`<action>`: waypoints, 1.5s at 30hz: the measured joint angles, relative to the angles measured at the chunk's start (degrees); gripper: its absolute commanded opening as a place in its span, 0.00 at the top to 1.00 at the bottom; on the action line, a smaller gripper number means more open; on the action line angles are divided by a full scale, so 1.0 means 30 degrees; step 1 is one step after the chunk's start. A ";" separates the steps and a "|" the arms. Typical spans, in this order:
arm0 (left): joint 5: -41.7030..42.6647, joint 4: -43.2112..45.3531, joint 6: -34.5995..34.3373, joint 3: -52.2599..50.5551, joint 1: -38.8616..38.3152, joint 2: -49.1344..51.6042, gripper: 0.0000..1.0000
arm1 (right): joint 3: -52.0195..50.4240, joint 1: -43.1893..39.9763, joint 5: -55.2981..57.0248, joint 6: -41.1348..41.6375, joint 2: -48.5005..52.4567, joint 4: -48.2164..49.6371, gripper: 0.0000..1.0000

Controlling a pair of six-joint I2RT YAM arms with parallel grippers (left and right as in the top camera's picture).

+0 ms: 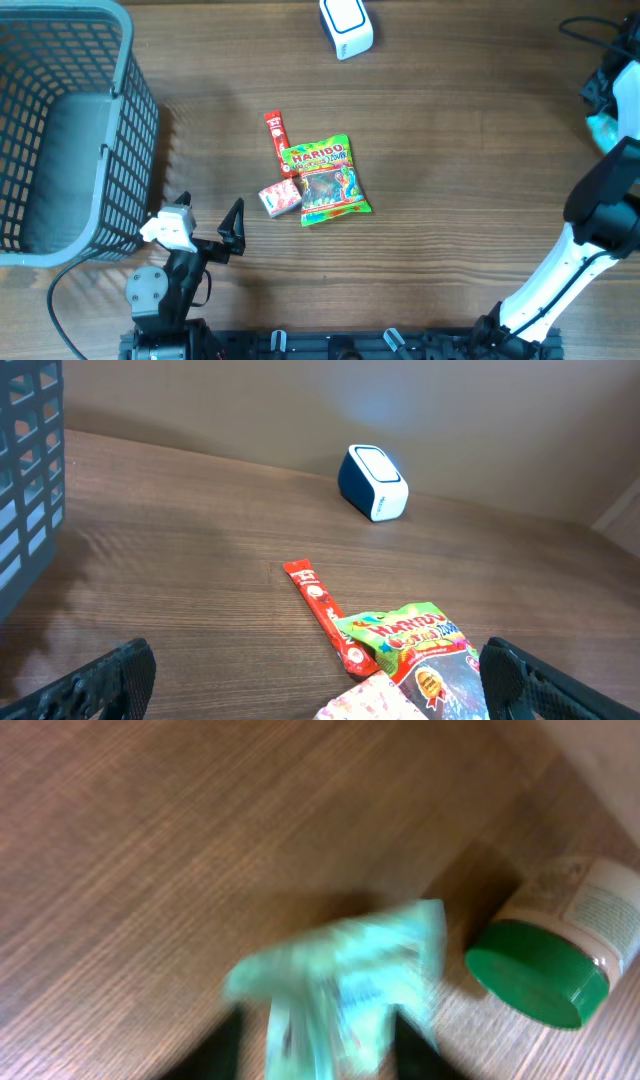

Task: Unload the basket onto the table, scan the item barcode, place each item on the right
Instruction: 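Carry the wipe pack right and drop it at the table edge, then reach to the Haribo gummy bag and grasp it with the right gripper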

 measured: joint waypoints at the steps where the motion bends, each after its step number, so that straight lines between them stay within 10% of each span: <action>1: 0.0000 0.0000 0.0000 0.0000 0.0000 0.0000 0.00 | 0.0138 0.0080 -0.0255 -0.0051 0.0000 -0.0160 0.00; 10: 0.0000 0.0000 0.0000 0.0000 0.0000 0.0000 0.00 | 0.1734 0.4605 -0.8495 0.0299 -0.2375 -0.5727 0.00; 25: 0.0000 0.0000 0.0000 0.0000 0.0000 0.0000 0.00 | -0.1377 1.9897 -0.8932 0.1617 -0.2754 -0.6776 0.00; 45: 0.0000 0.0000 0.0000 0.0000 0.0000 0.0000 0.00 | -0.6812 2.2833 -0.4262 0.4765 -0.2696 -0.1253 0.00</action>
